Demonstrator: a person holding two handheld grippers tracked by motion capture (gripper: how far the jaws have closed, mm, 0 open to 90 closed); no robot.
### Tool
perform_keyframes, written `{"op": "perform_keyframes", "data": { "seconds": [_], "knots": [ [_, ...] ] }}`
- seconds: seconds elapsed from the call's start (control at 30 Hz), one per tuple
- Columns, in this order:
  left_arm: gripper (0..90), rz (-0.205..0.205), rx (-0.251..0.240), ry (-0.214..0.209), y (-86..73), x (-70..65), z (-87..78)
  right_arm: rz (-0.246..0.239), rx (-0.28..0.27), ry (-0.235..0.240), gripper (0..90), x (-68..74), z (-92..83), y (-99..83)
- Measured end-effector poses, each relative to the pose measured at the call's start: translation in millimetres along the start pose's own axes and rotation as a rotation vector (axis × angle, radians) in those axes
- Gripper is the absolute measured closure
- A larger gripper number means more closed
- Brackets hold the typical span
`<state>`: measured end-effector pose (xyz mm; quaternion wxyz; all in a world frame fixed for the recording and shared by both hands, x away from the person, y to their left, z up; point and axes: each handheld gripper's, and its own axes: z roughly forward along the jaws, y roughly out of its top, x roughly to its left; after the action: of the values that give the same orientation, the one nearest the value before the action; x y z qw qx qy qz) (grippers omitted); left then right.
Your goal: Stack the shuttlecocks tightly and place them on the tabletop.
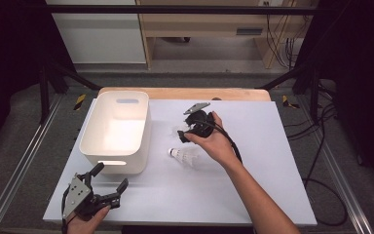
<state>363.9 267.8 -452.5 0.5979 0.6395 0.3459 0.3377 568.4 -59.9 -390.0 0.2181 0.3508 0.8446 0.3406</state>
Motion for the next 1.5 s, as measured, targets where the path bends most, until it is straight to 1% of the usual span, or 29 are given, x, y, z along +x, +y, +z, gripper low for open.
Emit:
{"op": "perform_keyframes", "data": {
  "seconds": [0.23,0.33,0.47,0.6,0.63,0.77,0.9,1.03,1.13,1.3,1.5],
  "knots": [
    [4.0,-0.004,0.0,0.002,-0.3,1.1,-0.6,0.026,0.01,-0.024,22.5,1.2,19.3,-1.2],
    [4.0,-0.004,0.001,0.002,-0.5,1.2,-0.5,0.024,0.019,-0.037,26.1,3.1,27.0,-2.2],
    [4.1,-0.004,0.001,0.002,-0.6,1.5,-0.4,0.039,0.031,-0.047,30.3,6.2,36.8,-4.1],
    [4.1,-0.004,0.001,0.001,-0.8,2.3,-0.9,0.037,0.044,-0.071,34.1,8.6,47.4,-6.1],
    [4.1,-0.005,0.0,0.001,-0.7,2.4,-1.0,0.051,0.047,-0.078,34.8,9.4,50.5,-6.8],
    [4.1,-0.006,0.0,0.001,-0.8,3.2,-1.3,0.066,0.053,-0.09,38.1,11.1,57.4,-8.0],
    [4.1,-0.006,-0.001,0.0,-0.7,3.6,-1.6,0.07,0.061,-0.108,40.6,12.5,62.4,-8.5],
    [4.2,-0.006,-0.001,-0.001,-0.8,4.0,-1.6,0.069,0.068,-0.123,42.9,10.2,65.8,-9.6],
    [4.2,-0.007,0.0,-0.002,-0.8,3.7,-1.2,0.08,0.074,-0.125,44.0,8.8,67.6,-10.7],
    [4.2,-0.004,0.001,-0.002,-0.7,3.3,-1.4,0.073,0.075,-0.126,46.1,9.2,69.7,-11.4],
    [4.2,-0.003,0.002,-0.004,-0.9,3.2,-1.2,0.071,0.076,-0.127,51.3,10.9,72.9,-11.8]
  ]
}}
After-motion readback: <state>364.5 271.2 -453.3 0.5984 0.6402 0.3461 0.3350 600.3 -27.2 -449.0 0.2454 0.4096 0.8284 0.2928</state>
